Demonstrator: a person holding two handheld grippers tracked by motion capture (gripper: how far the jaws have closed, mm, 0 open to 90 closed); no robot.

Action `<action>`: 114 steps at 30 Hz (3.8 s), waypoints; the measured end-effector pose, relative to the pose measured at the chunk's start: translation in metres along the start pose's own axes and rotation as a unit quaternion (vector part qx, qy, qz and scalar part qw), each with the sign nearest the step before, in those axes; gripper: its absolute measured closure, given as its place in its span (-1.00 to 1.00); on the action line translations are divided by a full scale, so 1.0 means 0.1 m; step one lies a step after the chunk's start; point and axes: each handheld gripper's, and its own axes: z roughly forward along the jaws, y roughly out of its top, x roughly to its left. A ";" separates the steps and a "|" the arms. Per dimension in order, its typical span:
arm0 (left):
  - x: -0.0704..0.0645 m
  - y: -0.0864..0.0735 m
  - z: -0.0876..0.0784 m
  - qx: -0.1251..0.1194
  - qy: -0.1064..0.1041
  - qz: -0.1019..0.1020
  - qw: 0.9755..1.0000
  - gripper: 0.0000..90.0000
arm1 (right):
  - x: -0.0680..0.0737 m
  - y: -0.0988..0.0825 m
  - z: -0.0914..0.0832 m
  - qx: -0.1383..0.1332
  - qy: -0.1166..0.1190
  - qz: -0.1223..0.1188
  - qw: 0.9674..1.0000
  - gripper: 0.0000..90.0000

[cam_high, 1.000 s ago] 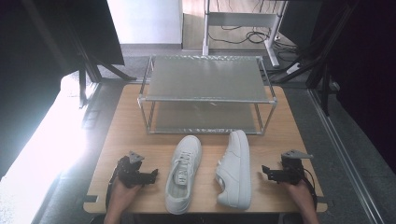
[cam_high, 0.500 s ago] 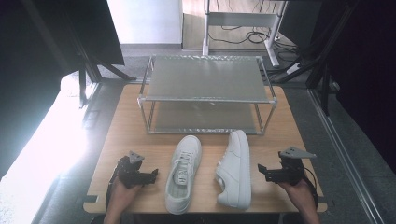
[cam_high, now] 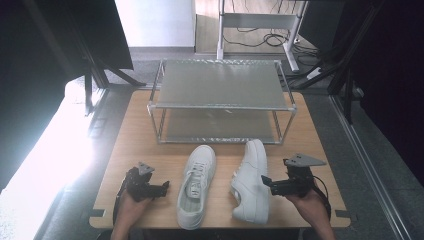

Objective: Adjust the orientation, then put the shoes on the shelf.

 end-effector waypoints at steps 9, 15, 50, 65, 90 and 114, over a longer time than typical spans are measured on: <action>0.00 0.00 0.00 0.000 0.000 0.000 1.000 -1.00 | 0.12 -0.01 0.19 0.018 -0.010 -0.012 1.000 -1.00; 0.00 0.00 0.00 0.000 0.000 0.000 1.000 -1.00 | 0.07 -0.04 0.19 0.019 -0.009 -0.004 1.000 -1.00; 0.00 0.00 0.00 -0.001 0.000 -0.002 1.000 -1.00 | -0.53 -0.51 -0.24 0.052 -0.105 0.090 0.989 -0.97; -0.01 0.00 0.00 -0.001 0.001 -0.003 1.000 -1.00 | -0.78 -0.71 -0.15 0.063 -0.099 0.140 0.983 -0.71; -0.14 0.10 -0.41 -0.032 -0.031 -0.025 0.999 -1.00 | -0.65 -0.62 -0.40 0.029 -0.076 0.112 0.990 -0.69; -0.80 0.39 -0.49 -0.025 -0.071 0.007 0.997 -0.89 | -0.22 -0.48 -0.32 0.060 -0.017 0.116 0.991 -0.46</action>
